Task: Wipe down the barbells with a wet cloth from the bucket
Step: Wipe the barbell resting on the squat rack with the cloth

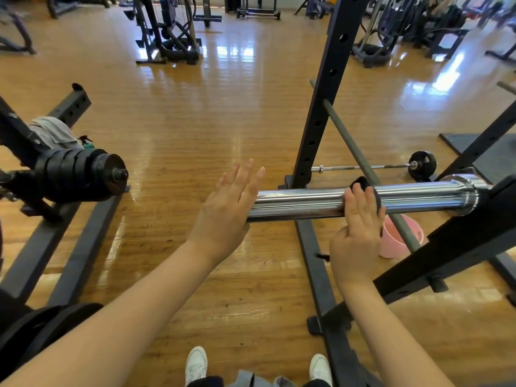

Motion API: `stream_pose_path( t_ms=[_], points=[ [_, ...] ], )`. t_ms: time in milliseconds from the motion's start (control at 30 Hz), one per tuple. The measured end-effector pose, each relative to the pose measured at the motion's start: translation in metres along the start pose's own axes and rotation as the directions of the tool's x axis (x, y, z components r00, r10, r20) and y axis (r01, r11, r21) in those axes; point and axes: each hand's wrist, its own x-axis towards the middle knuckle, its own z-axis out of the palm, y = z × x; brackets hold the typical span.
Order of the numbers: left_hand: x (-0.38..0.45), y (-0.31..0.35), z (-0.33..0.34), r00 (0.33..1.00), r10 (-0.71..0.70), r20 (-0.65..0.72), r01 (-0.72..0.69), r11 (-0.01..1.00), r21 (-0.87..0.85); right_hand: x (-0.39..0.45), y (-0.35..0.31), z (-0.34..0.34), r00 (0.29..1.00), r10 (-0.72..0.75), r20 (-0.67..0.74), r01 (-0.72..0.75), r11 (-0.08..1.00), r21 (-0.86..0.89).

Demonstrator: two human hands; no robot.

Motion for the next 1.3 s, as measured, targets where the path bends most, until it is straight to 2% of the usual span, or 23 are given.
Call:
stream_pose_path(
  t_ms=[100,133,200,300,367,433,500,567,600,700,767,833,900,1033,1133,1300],
  points=[
    [0.000,0.000,0.001,0.999,0.017,-0.029,-0.014,0.995,0.098,-0.001,-0.018,0.004,0.996,0.092,-0.011,-0.092,0.996,0.004],
    [0.000,0.000,0.002,0.998,0.036,-0.055,-0.031,0.995,0.099,-0.003,-0.024,0.004,0.997,0.080,-0.004,-0.080,0.997,-0.006],
    [0.002,-0.003,0.006,0.996,0.062,-0.068,-0.058,0.996,0.063,-0.013,-0.037,0.005,0.997,-0.055,0.050,0.056,0.998,-0.020],
    [0.009,-0.005,-0.002,0.995,0.032,0.095,-0.029,0.999,-0.031,-0.020,-0.042,0.005,0.944,-0.291,0.152,0.288,0.957,0.047],
    [0.017,-0.005,-0.010,0.972,-0.027,0.234,0.067,0.985,-0.162,-0.010,-0.031,0.002,0.922,-0.353,0.158,0.346,0.936,0.069],
    [0.023,-0.007,-0.014,0.914,-0.051,0.403,0.160,0.957,-0.242,-0.001,-0.018,-0.004,0.946,-0.300,0.121,0.296,0.954,0.056],
    [0.026,-0.008,-0.017,0.896,-0.059,0.441,0.192,0.945,-0.264,-0.001,-0.018,-0.003,0.981,-0.188,0.053,0.187,0.982,0.025],
    [0.025,-0.006,-0.019,0.903,-0.056,0.426,0.191,0.941,-0.280,-0.010,-0.032,0.005,0.992,-0.122,0.013,0.122,0.992,-0.007],
    [0.025,-0.006,-0.017,0.909,-0.057,0.413,0.188,0.940,-0.284,-0.015,-0.040,0.010,0.989,-0.143,0.021,0.143,0.990,-0.002],
    [0.022,-0.005,-0.016,0.931,-0.074,0.358,0.167,0.957,-0.237,-0.018,-0.047,0.014,0.934,-0.345,0.094,0.342,0.939,0.044],
    [0.014,-0.008,-0.016,0.971,-0.022,0.236,0.053,0.991,-0.126,-0.011,-0.031,0.008,0.896,-0.427,0.124,0.424,0.904,0.051],
    [0.003,-0.010,-0.013,0.988,0.068,0.135,-0.071,0.997,0.017,-0.004,-0.011,-0.001,0.927,-0.362,0.096,0.361,0.932,0.027],
    [-0.007,-0.010,-0.006,0.994,0.097,0.051,-0.101,0.992,0.079,0.000,0.005,-0.006,0.970,-0.240,0.027,0.240,0.971,-0.006],
    [-0.003,-0.007,0.007,0.991,0.077,-0.107,-0.074,0.997,0.028,-0.007,-0.010,0.006,0.994,-0.092,-0.055,0.089,0.995,-0.044],
    [-0.002,-0.003,0.008,0.997,-0.017,-0.074,0.012,0.997,-0.074,-0.021,-0.043,0.017,0.981,-0.195,-0.006,0.195,0.981,0.005],
    [0.009,-0.001,-0.008,0.971,-0.155,0.184,0.206,0.930,-0.305,-0.010,-0.042,0.016,0.919,-0.392,0.026,0.389,0.918,0.078]
  ],
)
